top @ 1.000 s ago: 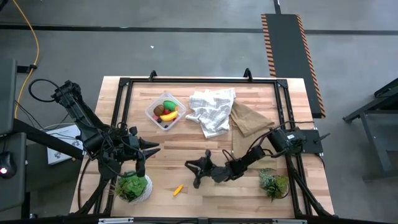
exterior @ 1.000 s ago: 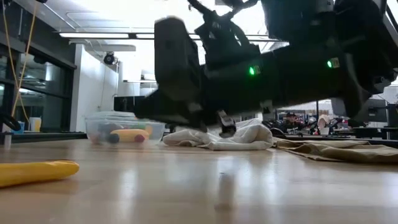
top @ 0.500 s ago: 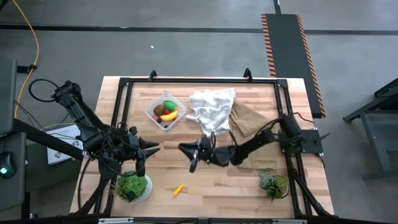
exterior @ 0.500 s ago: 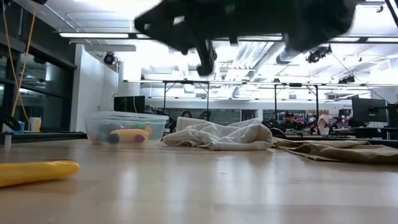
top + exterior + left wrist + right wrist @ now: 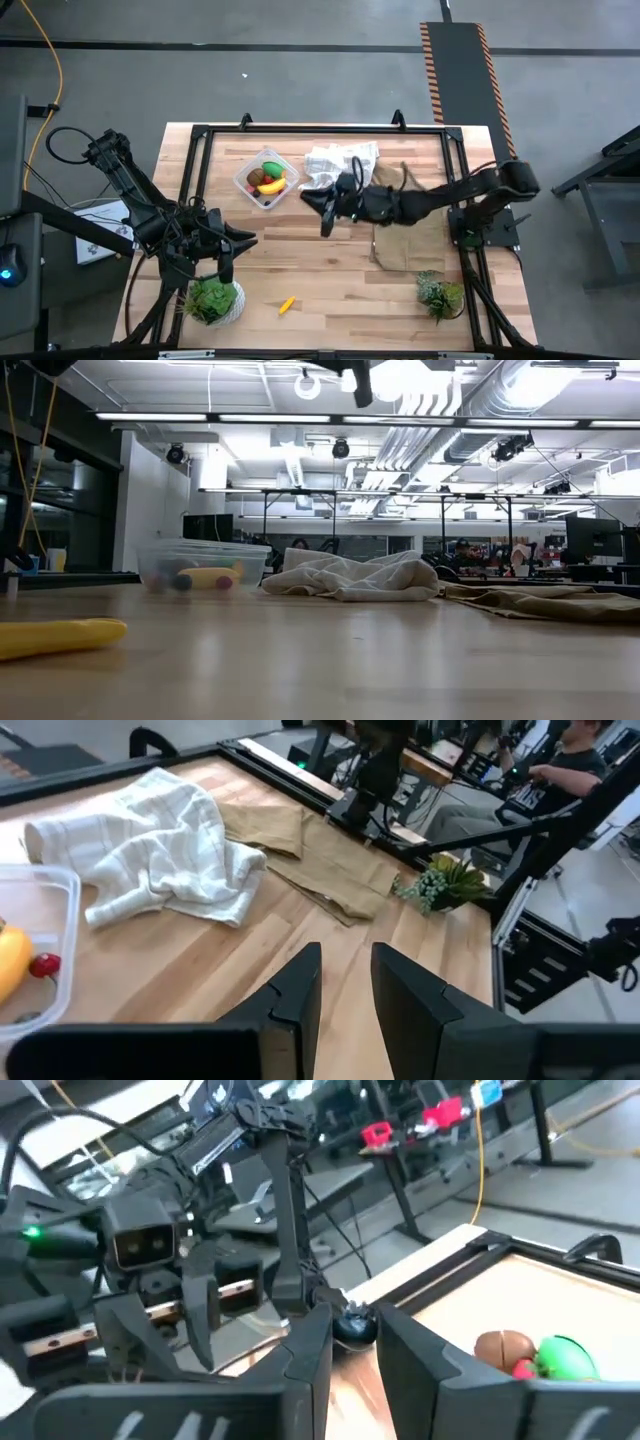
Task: Pick and placing Produce into tupperware
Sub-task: Put the blue blueberry into the transparent bin
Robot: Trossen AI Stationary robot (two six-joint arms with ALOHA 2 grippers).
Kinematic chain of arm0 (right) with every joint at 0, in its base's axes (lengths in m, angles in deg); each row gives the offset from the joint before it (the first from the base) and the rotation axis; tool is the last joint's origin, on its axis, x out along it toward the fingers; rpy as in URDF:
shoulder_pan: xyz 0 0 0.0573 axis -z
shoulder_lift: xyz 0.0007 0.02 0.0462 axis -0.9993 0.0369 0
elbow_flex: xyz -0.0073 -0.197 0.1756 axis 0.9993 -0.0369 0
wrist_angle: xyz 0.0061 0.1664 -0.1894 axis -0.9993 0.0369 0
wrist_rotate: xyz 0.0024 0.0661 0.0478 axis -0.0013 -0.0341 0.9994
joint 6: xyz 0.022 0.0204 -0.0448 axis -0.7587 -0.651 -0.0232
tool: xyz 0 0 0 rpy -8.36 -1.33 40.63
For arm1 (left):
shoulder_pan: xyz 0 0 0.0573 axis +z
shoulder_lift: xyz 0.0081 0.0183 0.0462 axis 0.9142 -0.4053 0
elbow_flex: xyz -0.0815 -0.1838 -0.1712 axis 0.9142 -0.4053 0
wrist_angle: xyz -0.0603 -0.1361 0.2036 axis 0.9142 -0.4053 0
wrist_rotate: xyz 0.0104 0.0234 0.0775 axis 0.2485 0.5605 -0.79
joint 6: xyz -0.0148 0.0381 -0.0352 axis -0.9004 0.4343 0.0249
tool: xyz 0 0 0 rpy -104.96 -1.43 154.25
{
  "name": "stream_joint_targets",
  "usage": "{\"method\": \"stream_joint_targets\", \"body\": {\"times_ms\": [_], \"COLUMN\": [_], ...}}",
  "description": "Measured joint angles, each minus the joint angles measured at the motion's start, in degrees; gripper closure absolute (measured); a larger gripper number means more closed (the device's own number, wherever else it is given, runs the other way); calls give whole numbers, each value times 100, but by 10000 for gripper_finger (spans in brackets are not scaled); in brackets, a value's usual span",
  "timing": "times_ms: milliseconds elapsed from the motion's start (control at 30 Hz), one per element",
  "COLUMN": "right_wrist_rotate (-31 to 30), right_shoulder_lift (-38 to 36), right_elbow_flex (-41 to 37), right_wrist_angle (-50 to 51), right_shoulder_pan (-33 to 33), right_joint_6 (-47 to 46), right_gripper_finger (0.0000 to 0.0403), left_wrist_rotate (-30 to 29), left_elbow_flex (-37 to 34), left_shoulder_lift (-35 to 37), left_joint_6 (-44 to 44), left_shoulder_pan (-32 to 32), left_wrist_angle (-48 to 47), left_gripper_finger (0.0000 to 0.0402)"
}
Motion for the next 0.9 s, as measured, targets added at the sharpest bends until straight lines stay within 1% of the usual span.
{"method": "stream_joint_targets", "body": {"times_ms": [67, 167, 267, 333, 433, 533, 667, 733, 900], "right_wrist_rotate": [206, 580, 1061, 1389, 1645, 1695, 1922, 2085, 2401], "right_shoulder_lift": [-279, -561, -680, -671, -568, -412, -164, 42, 745], "right_elbow_flex": [0, 0, 44, 259, 797, 1429, 2315, 2735, 3704], "right_wrist_angle": [404, 733, 999, 1518, 2364, 3127, 4039, 4511, 5170], "right_shoulder_pan": [163, 426, 728, 925, 1185, 1459, 1851, 1972, 2031], "right_joint_6": [-82, -190, -213, -208, 8, 326, 293, 293, 339], "right_gripper_finger": [341, 341, 341, 341, 341, 341, 341, 341, 341], "left_wrist_rotate": [103, 172, 172, 163, 81, 14, 13, 6, 104], "left_elbow_flex": [0, 0, 0, 0, 0, 0, -2, -2, -4], "left_shoulder_lift": [0, 0, 0, 0, 0, 83, 273, 358, 605], "left_joint_6": [-76, -85, -58, 30, 223, 345, 327, 352, 740], "left_shoulder_pan": [0, 0, 0, 0, 4, 4, 4, 4, 4], "left_wrist_angle": [0, -3, -3, -3, -11, -5, 82, 77, -15], "left_gripper_finger": [323, 323, 323, 323, 323, 323, 323, 323, 323]}}
